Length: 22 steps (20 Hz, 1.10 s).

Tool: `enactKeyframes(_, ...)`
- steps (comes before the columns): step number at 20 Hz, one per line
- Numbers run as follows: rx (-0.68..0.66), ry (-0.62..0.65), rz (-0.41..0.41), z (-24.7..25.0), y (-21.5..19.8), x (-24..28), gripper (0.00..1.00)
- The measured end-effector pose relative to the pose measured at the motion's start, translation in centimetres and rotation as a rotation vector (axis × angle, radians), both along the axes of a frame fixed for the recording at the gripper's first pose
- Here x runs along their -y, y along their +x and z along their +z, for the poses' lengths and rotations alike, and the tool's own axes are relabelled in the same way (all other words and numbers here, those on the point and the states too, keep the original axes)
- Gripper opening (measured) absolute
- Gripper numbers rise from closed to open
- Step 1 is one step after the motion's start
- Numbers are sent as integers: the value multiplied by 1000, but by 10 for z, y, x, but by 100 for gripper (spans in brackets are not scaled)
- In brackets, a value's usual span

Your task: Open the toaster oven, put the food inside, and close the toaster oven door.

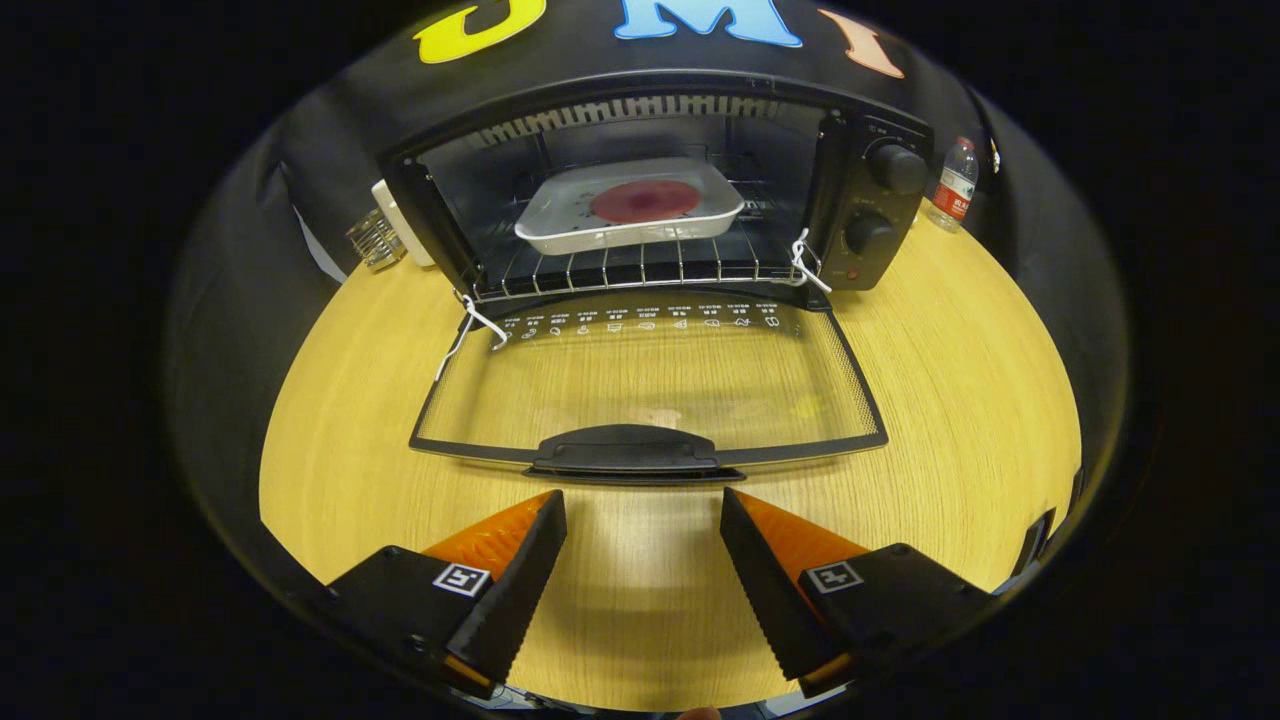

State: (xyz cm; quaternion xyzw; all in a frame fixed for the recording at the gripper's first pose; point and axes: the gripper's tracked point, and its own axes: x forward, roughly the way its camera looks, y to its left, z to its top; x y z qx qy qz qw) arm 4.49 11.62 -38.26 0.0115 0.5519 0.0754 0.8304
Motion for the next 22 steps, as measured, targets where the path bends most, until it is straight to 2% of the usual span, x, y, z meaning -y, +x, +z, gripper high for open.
enactKeyframes(9, 7, -96, 53, -10, 0, 5, 96)
enactKeyframes(22, 208, -86, 29, 41, 4, 4, 96)
